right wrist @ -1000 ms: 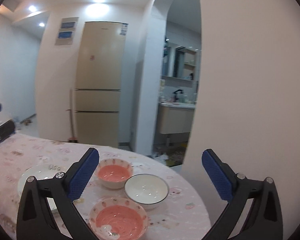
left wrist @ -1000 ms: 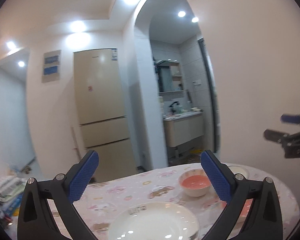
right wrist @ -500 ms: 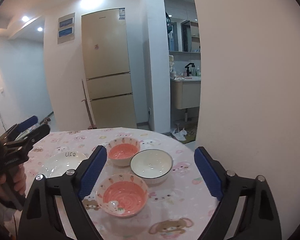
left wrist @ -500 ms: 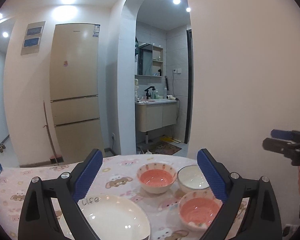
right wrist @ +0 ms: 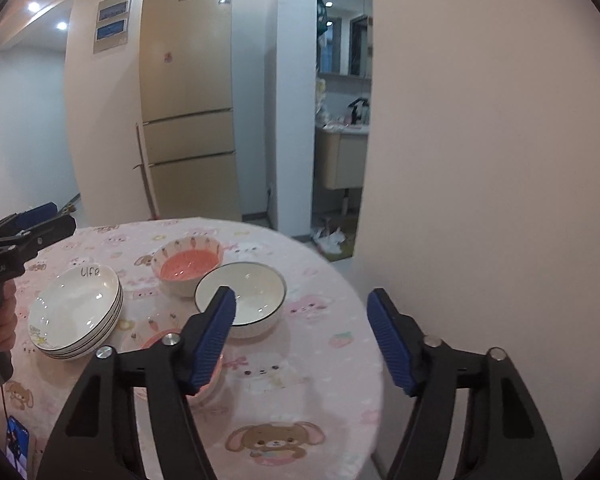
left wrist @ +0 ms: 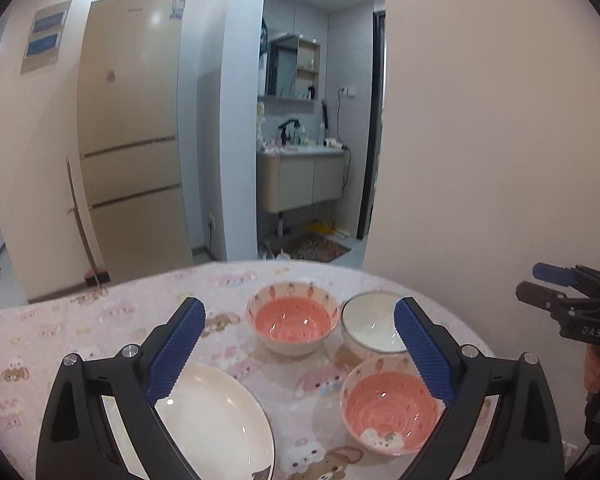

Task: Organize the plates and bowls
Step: 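Close the left tool on the pink bowl rim while the right tool grips the rim too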

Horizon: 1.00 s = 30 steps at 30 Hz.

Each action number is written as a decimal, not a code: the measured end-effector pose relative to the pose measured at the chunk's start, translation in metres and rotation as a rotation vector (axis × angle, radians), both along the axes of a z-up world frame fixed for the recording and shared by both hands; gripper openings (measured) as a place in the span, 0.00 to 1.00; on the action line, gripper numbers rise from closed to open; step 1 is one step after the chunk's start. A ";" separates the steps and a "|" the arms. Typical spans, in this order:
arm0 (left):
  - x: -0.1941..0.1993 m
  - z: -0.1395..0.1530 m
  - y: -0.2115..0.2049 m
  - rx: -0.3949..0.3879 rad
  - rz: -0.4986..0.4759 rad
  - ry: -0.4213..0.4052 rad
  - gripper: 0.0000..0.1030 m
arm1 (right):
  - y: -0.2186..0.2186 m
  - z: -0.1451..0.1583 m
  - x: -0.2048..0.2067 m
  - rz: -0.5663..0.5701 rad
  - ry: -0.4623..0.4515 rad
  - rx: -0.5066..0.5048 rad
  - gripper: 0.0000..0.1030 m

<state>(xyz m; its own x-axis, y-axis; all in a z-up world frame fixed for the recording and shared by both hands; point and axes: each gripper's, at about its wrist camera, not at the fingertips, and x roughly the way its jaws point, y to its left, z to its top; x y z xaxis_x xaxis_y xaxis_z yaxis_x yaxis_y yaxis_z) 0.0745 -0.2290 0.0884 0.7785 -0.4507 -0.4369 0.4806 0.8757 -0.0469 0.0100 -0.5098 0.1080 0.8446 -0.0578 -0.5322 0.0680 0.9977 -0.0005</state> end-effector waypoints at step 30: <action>0.034 -0.117 -0.057 0.103 -0.085 0.438 0.51 | 0.037 -0.114 0.066 0.068 0.394 0.338 0.25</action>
<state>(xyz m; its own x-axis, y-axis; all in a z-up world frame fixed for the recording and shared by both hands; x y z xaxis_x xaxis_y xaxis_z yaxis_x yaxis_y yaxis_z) 0.1086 -0.2861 -0.0290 0.4725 -0.4419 -0.7626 0.5048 0.8449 -0.1768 0.0756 -0.4728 -0.0060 0.5726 0.2200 -0.7897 0.0623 0.9488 0.3095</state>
